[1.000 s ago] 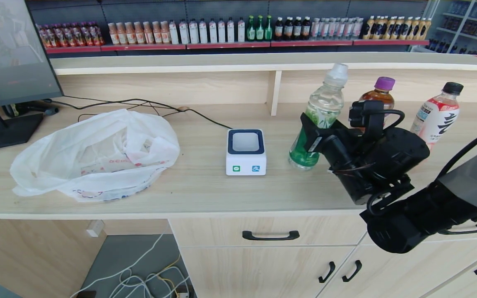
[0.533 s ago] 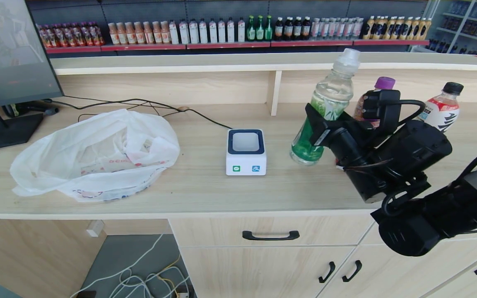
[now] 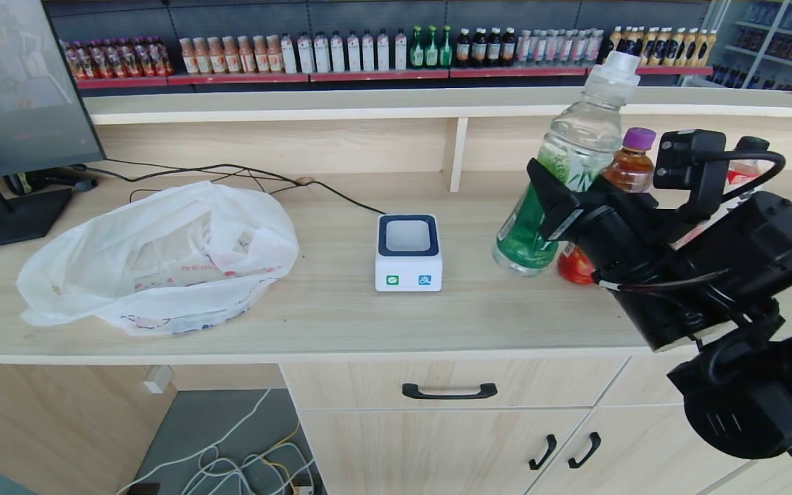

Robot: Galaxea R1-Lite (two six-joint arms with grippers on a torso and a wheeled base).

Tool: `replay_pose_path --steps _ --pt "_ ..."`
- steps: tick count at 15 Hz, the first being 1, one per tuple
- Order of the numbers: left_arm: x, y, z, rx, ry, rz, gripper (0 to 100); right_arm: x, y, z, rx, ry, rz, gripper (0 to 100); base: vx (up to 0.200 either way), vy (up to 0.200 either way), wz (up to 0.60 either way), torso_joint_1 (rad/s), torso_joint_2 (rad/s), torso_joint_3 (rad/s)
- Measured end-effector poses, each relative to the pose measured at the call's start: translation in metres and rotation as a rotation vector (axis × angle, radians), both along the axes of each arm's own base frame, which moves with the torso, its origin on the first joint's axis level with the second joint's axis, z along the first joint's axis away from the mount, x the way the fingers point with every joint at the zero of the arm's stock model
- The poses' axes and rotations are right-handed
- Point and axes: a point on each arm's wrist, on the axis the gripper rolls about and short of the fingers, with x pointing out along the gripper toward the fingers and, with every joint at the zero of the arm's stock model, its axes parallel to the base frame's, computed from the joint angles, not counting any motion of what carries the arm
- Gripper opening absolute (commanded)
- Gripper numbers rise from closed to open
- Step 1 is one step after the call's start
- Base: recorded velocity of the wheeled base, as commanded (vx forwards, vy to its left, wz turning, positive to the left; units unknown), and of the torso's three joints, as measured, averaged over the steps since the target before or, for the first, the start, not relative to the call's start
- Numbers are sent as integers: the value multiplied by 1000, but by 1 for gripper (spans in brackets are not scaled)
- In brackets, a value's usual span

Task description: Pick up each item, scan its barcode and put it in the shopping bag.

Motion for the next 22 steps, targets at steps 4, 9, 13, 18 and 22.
replay_pose_path --steps 4,9,13,18,22 --pt "0 0 0 0 0 0 100 -40 -6 18 24 -40 57 0 0 0 0 0 0 0" --pt "0 0 0 -1 0 0 100 -93 -18 22 50 -41 161 0 0 0 0 0 0 0" --pt "0 0 0 0 0 1 100 -133 -43 7 86 10 332 0 0 0 0 0 0 0" --pt "0 0 0 0 0 0 100 -146 -52 -5 136 76 447 0 0 0 0 0 0 0" --pt "0 0 0 -1 0 0 100 -132 -36 4 134 78 628 0 0 0 0 0 0 0"
